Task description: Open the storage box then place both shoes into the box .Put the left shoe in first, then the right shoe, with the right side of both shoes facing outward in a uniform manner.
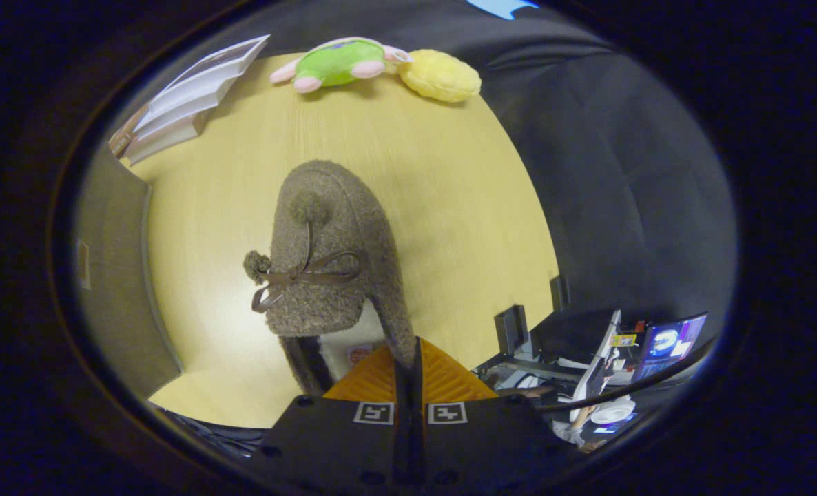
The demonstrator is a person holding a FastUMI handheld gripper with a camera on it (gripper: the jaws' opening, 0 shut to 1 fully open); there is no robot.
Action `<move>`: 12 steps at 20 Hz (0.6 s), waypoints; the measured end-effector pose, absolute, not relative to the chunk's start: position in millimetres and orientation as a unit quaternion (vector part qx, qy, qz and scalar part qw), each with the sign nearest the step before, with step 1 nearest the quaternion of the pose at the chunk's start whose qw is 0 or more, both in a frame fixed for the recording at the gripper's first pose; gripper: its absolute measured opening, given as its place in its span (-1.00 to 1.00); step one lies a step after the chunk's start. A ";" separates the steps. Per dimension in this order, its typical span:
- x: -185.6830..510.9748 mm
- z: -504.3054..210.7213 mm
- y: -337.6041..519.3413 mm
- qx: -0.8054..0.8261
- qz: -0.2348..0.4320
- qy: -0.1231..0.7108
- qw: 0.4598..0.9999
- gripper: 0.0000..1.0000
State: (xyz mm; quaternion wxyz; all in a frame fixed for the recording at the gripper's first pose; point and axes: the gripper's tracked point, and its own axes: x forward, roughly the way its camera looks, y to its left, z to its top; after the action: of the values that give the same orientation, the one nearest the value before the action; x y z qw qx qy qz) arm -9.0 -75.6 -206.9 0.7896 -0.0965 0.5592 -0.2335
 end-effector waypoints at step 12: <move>-10.4 -62.3 28.6 -0.204 -0.266 0.475 0.814 -0.92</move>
State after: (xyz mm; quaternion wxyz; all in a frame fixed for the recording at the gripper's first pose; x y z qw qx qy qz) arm -10.4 28.6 -62.3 0.8138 -0.2035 0.4748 -0.2664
